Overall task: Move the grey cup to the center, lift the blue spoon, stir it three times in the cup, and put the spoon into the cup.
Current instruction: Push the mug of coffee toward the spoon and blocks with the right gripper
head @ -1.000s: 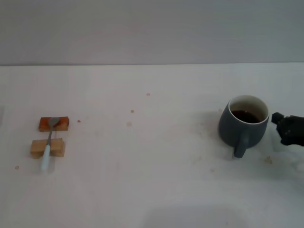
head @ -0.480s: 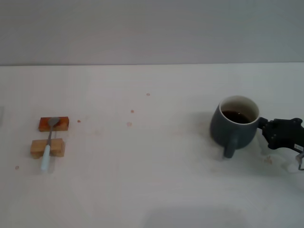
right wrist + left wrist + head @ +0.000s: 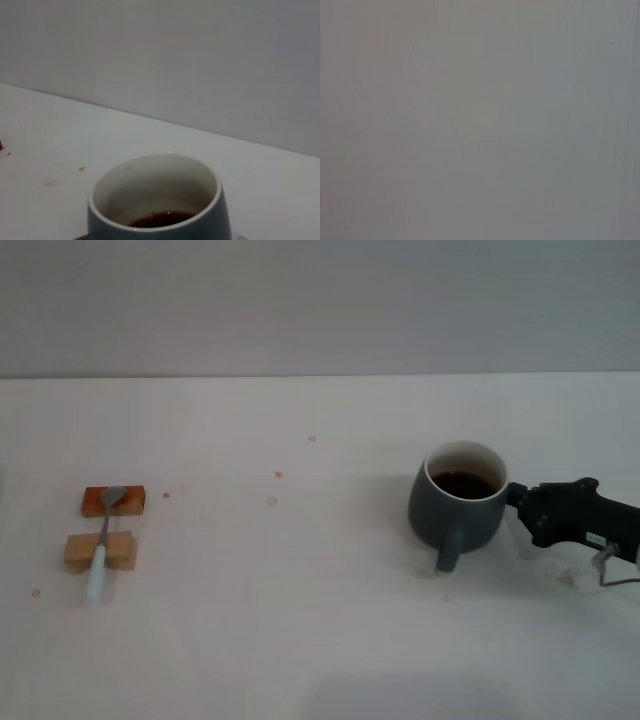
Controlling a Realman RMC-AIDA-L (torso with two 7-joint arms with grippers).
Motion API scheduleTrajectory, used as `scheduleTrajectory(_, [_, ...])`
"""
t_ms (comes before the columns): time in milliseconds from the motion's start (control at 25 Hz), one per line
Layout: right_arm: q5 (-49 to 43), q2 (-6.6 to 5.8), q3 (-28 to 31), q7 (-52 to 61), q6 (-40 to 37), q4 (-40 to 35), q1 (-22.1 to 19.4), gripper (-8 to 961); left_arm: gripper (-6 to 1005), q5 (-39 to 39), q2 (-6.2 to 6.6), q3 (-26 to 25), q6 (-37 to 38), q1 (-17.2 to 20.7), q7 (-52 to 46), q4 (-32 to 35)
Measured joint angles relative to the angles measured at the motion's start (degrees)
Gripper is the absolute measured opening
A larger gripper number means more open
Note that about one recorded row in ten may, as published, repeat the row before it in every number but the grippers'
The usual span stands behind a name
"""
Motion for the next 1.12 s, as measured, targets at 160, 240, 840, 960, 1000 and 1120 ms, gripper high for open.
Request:
scheduleTrajectory(160, [0.0, 0.67, -0.1, 0.0, 1.4, -0.1, 1.6, -1, 786, 0.0, 0.01, 0.0, 0.1, 0.3, 0.0, 0.0])
scheduleTrajectory(240, [0.0, 1.02, -0.2, 0.0, 2.2, -0.1, 2.4, -1, 785, 0.0, 0.02, 0.0, 0.1, 0.3, 0.0, 0.0])
scheduleTrajectory(840, [0.0, 4.72, -1.0, 0.0, 7.9, 0.3, 7.5, -2, 785, 0.4, 0.64, 0.2, 2.0, 2.2, -1.3, 0.0])
scheduleTrajectory(960, [0.1, 6.06, -0.6, -0.1, 9.6, 0.5, 8.5, -2, 785, 0.4, 0.75, 0.4, 2.6, 2.8, -1.5, 0.0])
scheduleTrajectory(1000, [0.1, 6.45, -0.5, -0.2, 10.1, 0.5, 8.8, -2, 785, 0.4, 0.75, 0.4, 2.6, 2.8, -1.5, 0.0])
scheduleTrajectory(1120, [0.1, 7.0, -0.4, -0.3, 11.0, 0.6, 9.5, -2, 785, 0.5, 0.85, 0.7, 3.0, 3.1, -2.4, 0.2])
